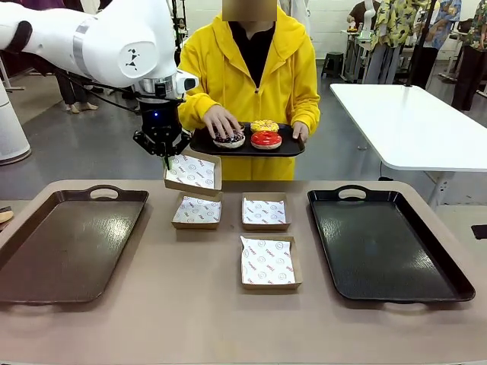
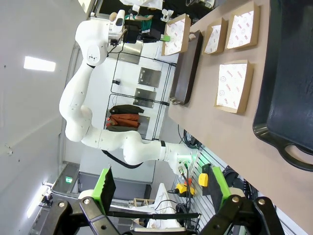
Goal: Individually package the donuts and arrange them on the tray.
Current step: Pick up one Paper togo box, then place the picked Paper togo box on the Handle tray while simultaneously picking up another Paper togo box from the table with the other hand.
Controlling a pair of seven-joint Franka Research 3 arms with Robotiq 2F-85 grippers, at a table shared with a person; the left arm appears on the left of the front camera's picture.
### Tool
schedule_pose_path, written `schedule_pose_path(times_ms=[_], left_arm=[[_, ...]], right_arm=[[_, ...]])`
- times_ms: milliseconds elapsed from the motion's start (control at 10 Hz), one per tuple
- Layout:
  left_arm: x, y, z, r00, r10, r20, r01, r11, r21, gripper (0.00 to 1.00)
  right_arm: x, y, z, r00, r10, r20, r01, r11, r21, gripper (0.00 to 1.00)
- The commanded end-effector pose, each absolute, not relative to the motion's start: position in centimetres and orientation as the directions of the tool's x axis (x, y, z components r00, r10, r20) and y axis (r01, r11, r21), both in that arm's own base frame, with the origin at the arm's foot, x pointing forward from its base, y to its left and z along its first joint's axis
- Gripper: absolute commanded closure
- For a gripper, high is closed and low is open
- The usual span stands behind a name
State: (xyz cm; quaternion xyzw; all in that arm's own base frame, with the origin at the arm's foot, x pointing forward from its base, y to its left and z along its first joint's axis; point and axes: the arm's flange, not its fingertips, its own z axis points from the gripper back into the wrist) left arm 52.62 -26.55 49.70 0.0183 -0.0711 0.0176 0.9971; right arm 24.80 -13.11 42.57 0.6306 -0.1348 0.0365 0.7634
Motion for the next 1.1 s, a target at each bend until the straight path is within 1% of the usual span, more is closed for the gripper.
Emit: schedule_pose_path(times_ms=[0, 1000], left_arm=[[51.83, -26.38, 50.53, 0.987, 0.03, 0.156, -0.036, 0.999, 0.037, 1.0], [51.83, -26.38, 50.53, 0.987, 0.03, 0.156, -0.036, 0.999, 0.037, 1.0]], right_arm=[[24.84, -13.09, 42.75, 0.957, -0.12, 0.263, -0.239, 0.185, 0.953, 0.0], [24.84, -13.09, 42.75, 0.957, -0.12, 0.263, -0.239, 0.185, 0.953, 0.0]])
